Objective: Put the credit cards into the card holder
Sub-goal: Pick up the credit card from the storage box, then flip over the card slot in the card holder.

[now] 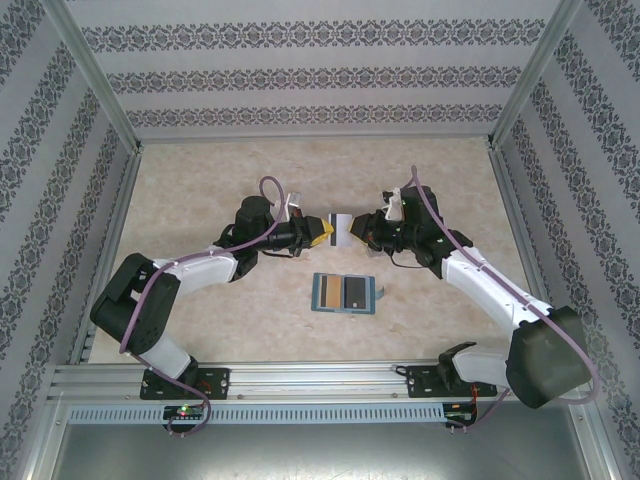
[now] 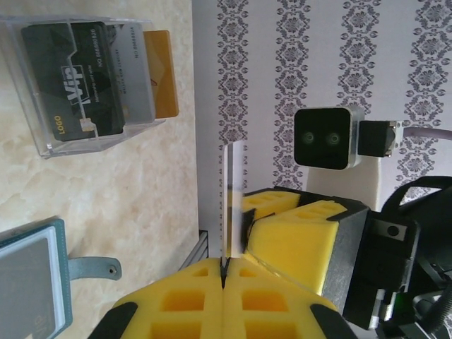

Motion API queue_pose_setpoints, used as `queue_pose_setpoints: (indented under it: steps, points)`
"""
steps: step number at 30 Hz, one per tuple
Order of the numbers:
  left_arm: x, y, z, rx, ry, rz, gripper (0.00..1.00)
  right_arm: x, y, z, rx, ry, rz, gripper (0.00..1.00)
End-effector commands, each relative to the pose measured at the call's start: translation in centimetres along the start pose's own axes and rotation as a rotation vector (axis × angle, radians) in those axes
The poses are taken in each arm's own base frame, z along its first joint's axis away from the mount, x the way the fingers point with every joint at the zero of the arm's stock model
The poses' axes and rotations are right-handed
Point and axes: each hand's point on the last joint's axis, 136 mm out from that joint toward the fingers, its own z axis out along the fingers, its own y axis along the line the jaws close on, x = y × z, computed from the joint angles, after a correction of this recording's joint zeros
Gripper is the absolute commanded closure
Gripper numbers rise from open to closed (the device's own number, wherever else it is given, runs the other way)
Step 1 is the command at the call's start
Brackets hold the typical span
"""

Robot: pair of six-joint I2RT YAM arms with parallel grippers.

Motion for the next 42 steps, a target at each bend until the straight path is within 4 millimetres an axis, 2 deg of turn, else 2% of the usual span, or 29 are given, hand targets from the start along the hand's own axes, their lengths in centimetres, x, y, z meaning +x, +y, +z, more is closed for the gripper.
queue_pose_setpoints:
  steps: [1,6,8,11,13,15,17,21,26,33,42]
  points:
    - [0.2,-3.3,-0.2,0.089,0.007,0.056,1.00,1.0,1.3,0.4,-0.080,0.063,-0.015,0.78]
    - [0.2,-3.4,-0.2,0.099,0.009,0.050,1.00,1.0,1.5,0.7,-0.111,0.073,-0.010,0.81]
    - [0.2,-3.0,-0.2,0.087,0.005,0.045,1.00,0.8,1.5,0.5,-0.112,0.058,-0.004,0.92]
    - [0.2,-1.2,-0.3,0.001,-0.006,0.033,0.75,0.6,0.5,0.0,-0.058,0.023,-0.017,0.94]
    - [0.6,0.9,-0.8,-0.106,-0.010,0.029,0.54,0.9,-0.9,-0.2,0.013,0.014,-0.027,0.95]
    - [1.1,2.8,-1.5,-0.207,-0.011,0.037,0.50,1.3,-3.0,-0.6,0.102,-0.006,-0.030,0.96]
    - [1.5,4.8,-2.4,-0.303,-0.012,0.033,0.38,1.9,-5.5,-1.3,0.195,-0.038,-0.027,0.96]
    - [3.1,9.3,-4.2,-0.543,0.022,0.067,0.34,3.6,-10.3,-3.1,0.399,-0.098,-0.073,0.96]
    - [5.1,12.5,-4.3,-0.661,0.095,0.075,0.33,5.9,-13.6,-3.6,0.472,-0.090,-0.089,0.96]
    - [6.1,13.9,-3.1,-0.706,0.137,0.087,0.33,7.7,-15.4,-2.9,0.491,-0.028,-0.093,0.96]
    - [6.8,14.7,-2.3,-0.728,0.171,0.092,0.37,8.0,-16.0,-2.0,0.480,-0.011,-0.095,0.95]
